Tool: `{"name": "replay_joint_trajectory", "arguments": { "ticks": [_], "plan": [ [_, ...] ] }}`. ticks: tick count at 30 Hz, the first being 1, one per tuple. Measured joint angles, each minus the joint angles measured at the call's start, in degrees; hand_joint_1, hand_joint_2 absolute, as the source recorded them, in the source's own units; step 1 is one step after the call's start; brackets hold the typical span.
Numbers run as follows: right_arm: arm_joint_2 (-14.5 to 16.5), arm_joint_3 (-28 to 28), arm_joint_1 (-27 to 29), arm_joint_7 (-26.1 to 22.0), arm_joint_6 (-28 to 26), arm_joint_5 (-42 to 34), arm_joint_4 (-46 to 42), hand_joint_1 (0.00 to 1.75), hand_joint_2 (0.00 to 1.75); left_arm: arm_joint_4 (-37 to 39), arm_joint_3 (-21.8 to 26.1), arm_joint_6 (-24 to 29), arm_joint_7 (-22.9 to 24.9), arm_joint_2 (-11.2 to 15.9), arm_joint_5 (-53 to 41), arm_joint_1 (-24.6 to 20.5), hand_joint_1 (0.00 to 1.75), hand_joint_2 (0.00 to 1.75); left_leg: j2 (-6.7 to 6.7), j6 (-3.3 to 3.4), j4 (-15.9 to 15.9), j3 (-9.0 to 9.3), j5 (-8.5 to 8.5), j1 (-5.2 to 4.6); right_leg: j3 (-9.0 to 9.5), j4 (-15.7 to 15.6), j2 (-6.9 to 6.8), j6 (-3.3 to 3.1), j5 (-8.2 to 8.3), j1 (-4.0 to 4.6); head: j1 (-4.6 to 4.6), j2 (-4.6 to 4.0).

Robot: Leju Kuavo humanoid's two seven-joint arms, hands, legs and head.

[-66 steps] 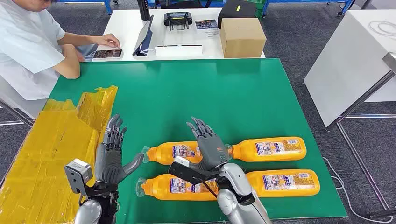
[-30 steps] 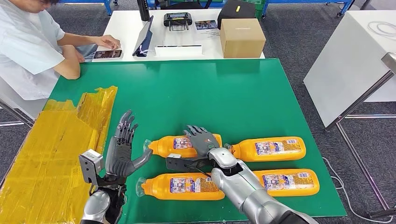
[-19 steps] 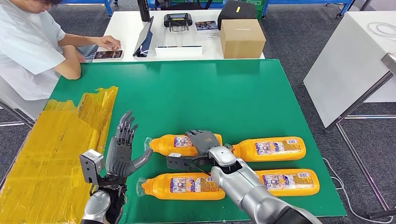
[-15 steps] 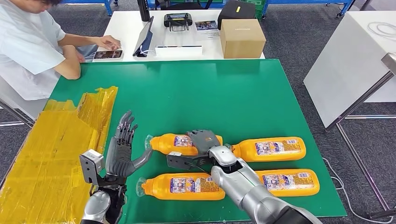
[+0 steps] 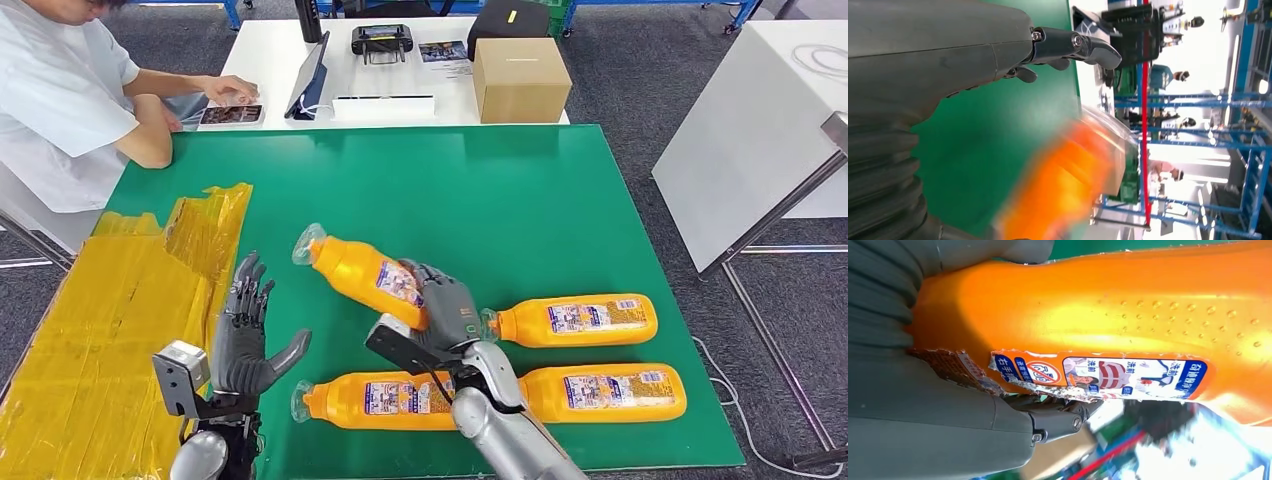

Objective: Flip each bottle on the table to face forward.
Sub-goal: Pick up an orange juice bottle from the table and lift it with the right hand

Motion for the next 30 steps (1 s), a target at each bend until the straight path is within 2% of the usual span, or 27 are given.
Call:
{"name": "replay_joint_trajectory", "arguments": {
  "ticks": [6, 12, 14, 18, 20, 26, 30],
  "plan": [
    [-0.73, -5.43, 6.72, -8.15, -6.37, -9.86, -11.46, 1.75, 1.75, -0.42, -1.63, 2.03, -0.73, 1.15, 1.07, 0.47, 0.0, 1.75, 0.0, 0.01, 0.0, -0.02, 0.0, -0.02, -0.01, -0.01, 0.02, 0.0, 0.01, -0.01, 0.01, 0.0],
    [-0.67, -8.53, 10.34, -14.49, -6.55, -17.93, -18.63, 1.75, 1.75, -0.45, -3.01, 2.63, -0.84, 1.97, 2.01, 0.4, 0.0, 1.75, 0.01, 0.0, 0.0, 0.0, 0.0, -0.01, -0.01, 0.0, 0.03, 0.0, 0.01, 0.0, 0.0, 0.0],
    [-0.72, -8.76, 10.88, -15.06, -4.29, -19.7, -19.85, 1.75, 1.75, -0.45, -3.42, 2.63, -0.84, 2.19, 2.36, 0.29, 0.0, 1.75, 0.02, 0.0, 0.0, 0.0, 0.0, -0.01, -0.02, 0.0, 0.03, 0.0, 0.01, 0.0, 0.01, 0.0],
    [-1.32, -8.08, 11.0, -15.21, 6.36, -23.49, -20.53, 1.75, 1.75, -0.45, -4.65, 1.15, -0.84, 2.71, 3.38, -0.43, 0.0, 1.75, 0.02, 0.0, 0.0, -0.01, 0.0, 0.0, -0.01, 0.0, 0.03, 0.0, 0.01, 0.0, 0.01, 0.0],
    [-1.66, -7.28, 10.84, -15.22, 10.01, -24.17, -20.43, 1.75, 1.75, -0.45, -5.38, 0.28, -0.84, 2.95, 3.73, -1.09, 0.0, 1.75, 0.02, 0.0, 0.0, -0.01, 0.0, 0.0, 0.0, 0.0, 0.02, 0.0, 0.01, 0.0, 0.01, 0.0],
    [-2.24, -5.67, 10.04, -15.45, 13.76, -24.77, -19.78, 1.75, 1.75, -0.58, -7.39, -1.87, -0.53, 3.6, 4.83, -2.36, 0.0, 1.75, 0.02, 0.0, 0.0, -0.01, 0.01, -0.01, 0.02, 0.0, 0.02, 0.0, 0.01, -0.01, 0.01, 0.0],
    [-2.31, -4.9, 9.67, -15.65, 14.34, -24.76, -19.37, 1.75, 1.75, -0.7, -8.3, -2.38, -0.43, 3.83, 5.06, -2.9, 0.0, 1.75, 0.02, 0.0, 0.0, -0.01, 0.01, -0.02, 0.01, 0.0, 0.02, 0.0, 0.01, -0.01, 0.01, 0.0]
  ]
}}
